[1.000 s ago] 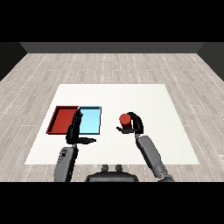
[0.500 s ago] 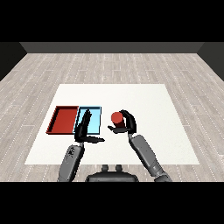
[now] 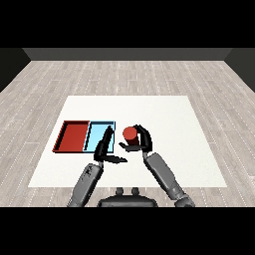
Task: Pick the red can and put it in the red box
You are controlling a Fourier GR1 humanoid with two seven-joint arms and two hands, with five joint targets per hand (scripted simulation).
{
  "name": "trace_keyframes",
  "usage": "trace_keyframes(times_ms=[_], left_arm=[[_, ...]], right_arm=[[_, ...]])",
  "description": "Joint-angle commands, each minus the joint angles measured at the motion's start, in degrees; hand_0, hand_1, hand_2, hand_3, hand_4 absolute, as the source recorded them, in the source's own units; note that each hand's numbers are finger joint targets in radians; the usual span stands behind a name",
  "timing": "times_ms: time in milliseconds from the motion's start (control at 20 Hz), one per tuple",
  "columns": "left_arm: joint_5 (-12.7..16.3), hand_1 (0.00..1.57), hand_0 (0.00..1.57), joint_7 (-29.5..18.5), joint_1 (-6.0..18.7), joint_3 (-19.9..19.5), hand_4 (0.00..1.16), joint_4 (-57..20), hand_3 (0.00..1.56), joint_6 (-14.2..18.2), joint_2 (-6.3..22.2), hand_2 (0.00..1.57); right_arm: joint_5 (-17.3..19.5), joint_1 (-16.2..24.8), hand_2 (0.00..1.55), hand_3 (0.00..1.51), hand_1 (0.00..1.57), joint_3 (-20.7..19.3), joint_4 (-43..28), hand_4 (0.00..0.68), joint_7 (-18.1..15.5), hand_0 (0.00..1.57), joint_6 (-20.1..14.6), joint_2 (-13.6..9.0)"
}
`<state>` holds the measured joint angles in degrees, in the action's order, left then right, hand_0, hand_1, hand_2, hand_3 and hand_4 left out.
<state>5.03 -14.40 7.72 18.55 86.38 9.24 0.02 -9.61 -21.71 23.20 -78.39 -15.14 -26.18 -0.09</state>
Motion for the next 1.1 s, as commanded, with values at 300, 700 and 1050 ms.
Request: trace_keyframes(times_ms=[300,700,1050], left_arm=[[5.0,0.0,0.0,-1.0,4.2,6.0,0.0,-7.6,0.0,4.3,0.0,0.0],[8.7,0.0,0.0,-6.3,8.1,7.8,0.0,-17.5,0.0,6.2,0.0,0.0],[12.5,0.0,0.0,-7.9,9.7,7.5,0.0,-19.3,0.0,5.0,0.0,0.0]], right_arm=[[-4.4,-7.0,1.45,1.38,1.46,4.1,5.6,0.634,-1.9,1.46,-5.6,0.1],[-3.6,-4.6,1.43,1.38,1.44,3.2,6.3,0.637,-2.3,1.44,-1.8,0.1],[-6.3,-6.9,1.43,1.37,1.45,3.0,5.1,0.625,-1.9,1.45,-1.2,0.1]])
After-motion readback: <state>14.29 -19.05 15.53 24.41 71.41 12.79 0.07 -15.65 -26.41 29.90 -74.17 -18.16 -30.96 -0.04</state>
